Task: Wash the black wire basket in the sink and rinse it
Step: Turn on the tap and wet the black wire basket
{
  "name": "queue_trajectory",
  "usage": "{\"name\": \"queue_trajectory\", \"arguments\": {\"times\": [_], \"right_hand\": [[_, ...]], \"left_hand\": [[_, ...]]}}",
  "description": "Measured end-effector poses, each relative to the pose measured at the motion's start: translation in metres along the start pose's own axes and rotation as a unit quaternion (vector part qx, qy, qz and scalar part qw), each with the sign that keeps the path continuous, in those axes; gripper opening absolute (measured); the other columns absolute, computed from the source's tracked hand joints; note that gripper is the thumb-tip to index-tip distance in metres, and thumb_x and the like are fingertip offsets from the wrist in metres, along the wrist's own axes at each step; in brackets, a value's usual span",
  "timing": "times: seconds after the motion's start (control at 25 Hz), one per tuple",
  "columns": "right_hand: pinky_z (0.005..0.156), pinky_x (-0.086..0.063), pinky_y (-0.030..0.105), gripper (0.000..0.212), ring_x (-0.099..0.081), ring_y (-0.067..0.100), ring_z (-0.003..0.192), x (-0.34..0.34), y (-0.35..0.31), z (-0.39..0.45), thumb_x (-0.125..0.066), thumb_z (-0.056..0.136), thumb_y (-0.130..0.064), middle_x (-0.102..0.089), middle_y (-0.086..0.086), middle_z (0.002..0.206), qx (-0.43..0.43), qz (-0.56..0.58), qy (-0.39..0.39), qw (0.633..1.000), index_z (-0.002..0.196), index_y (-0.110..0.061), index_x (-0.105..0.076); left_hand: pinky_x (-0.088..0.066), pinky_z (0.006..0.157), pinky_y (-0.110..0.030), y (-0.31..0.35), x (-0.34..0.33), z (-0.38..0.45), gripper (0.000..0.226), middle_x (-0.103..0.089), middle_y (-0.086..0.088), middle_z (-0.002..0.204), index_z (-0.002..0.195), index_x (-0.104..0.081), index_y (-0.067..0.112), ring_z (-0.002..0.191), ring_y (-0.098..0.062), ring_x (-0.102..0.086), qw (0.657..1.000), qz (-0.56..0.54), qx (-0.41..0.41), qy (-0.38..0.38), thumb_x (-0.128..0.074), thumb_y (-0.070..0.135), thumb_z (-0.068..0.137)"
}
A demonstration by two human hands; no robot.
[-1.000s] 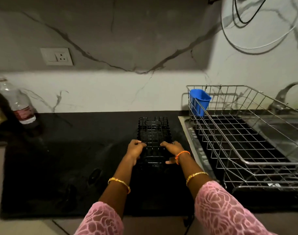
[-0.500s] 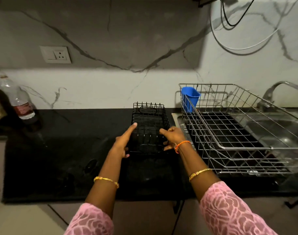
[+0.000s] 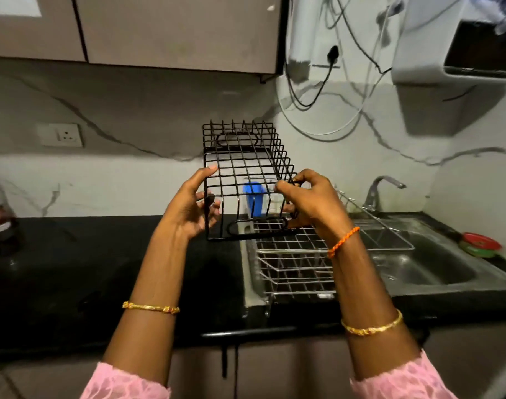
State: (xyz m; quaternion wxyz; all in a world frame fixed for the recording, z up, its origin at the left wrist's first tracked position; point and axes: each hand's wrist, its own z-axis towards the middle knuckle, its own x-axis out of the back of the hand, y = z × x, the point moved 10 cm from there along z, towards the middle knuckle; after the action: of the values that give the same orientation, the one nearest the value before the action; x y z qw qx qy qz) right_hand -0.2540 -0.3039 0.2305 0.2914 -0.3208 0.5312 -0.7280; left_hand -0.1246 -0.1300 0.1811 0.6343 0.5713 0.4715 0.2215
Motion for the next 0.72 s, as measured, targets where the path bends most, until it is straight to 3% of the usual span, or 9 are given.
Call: {"name": "queue_trajectory", "arguments": {"times": [0.08, 0.2, 0.36, 0.48, 0.6, 0.68, 0.72], "right_hand": [[0.064, -0.056, 0.056, 0.029, -0.068, 0.024, 0.075, 0.058, 0.01, -0.019, -0.074, 0.066, -0.039, -0.067, 0.01, 0.096, -0.015, 0.022, 0.003, 1.0, 0.077, -0.027, -0.05], [0.062, -0.057, 0.05, 0.019, -0.068, 0.029, 0.083, 0.145, 0.04, -0.05, -0.067, 0.082, -0.025, -0.067, 0.015, 0.101, -0.037, 0.034, 0.021, 0.999, 0.081, -0.024, -0.048], [0.058, -0.055, 0.033, 0.021, -0.066, 0.02, 0.07, 0.26, 0.082, -0.096, -0.066, 0.082, -0.01, -0.064, 0.016, 0.093, -0.011, 0.007, 0.089, 0.996, 0.078, -0.021, -0.048], [0.064, -0.052, 0.034, 0.027, -0.058, 0.019, 0.077, 0.321, 0.124, -0.115, -0.066, 0.08, -0.002, -0.064, 0.014, 0.094, -0.023, -0.016, 0.133, 0.991, 0.074, -0.021, -0.048], [0.071, -0.052, 0.043, 0.026, -0.056, 0.024, 0.079, 0.379, 0.176, -0.113, -0.066, 0.074, -0.005, -0.062, 0.023, 0.091, -0.042, 0.002, 0.215, 0.976, 0.065, -0.02, -0.048], [0.065, -0.056, 0.039, 0.026, -0.055, 0.025, 0.077, 0.409, 0.21, -0.099, -0.06, 0.081, 0.0, -0.055, 0.024, 0.087, -0.059, 0.032, 0.255, 0.965, 0.066, -0.016, -0.047], [0.057, -0.058, 0.03, 0.026, -0.055, 0.025, 0.077, 0.42, 0.223, -0.089, -0.056, 0.085, 0.002, -0.053, 0.022, 0.088, -0.071, 0.045, 0.266, 0.96, 0.067, -0.013, -0.046]], "left_hand": [[-0.04, 0.041, -0.018, -0.018, -0.053, -0.016, 0.048, -0.048, 0.0, 0.072, 0.094, -0.056, 0.016, 0.05, -0.009, -0.045, 0.999, -0.03, 0.009, -0.033, -0.066, 0.058, 0.073], [-0.039, 0.046, -0.017, -0.068, -0.134, -0.026, 0.049, -0.053, 0.002, 0.067, 0.082, -0.056, 0.013, 0.05, -0.012, -0.048, 0.982, -0.14, 0.085, -0.093, -0.05, 0.061, 0.079], [-0.041, 0.056, -0.021, -0.146, -0.224, -0.034, 0.048, -0.057, 0.002, 0.05, 0.068, -0.052, 0.016, 0.044, -0.014, -0.059, 0.982, -0.073, 0.15, -0.093, -0.031, 0.05, 0.094], [-0.043, 0.056, -0.022, -0.186, -0.283, -0.035, 0.048, -0.057, 0.003, 0.052, 0.067, -0.05, 0.017, 0.058, -0.015, -0.056, 0.981, -0.056, 0.165, -0.088, -0.031, 0.048, 0.098], [-0.039, 0.048, -0.022, -0.224, -0.344, -0.019, 0.047, -0.052, 0.003, 0.056, 0.065, -0.046, 0.019, 0.05, -0.01, -0.048, 0.986, -0.064, 0.134, -0.081, -0.04, 0.056, 0.094], [-0.031, 0.037, -0.016, -0.247, -0.38, 0.002, 0.043, -0.048, 0.004, 0.063, 0.074, -0.049, 0.019, 0.042, -0.004, -0.043, 0.99, -0.058, 0.112, -0.064, -0.046, 0.059, 0.089], [-0.029, 0.035, -0.014, -0.257, -0.394, 0.014, 0.044, -0.049, 0.004, 0.067, 0.086, -0.054, 0.018, 0.044, -0.003, -0.042, 0.991, -0.058, 0.108, -0.045, -0.047, 0.061, 0.087]]}}
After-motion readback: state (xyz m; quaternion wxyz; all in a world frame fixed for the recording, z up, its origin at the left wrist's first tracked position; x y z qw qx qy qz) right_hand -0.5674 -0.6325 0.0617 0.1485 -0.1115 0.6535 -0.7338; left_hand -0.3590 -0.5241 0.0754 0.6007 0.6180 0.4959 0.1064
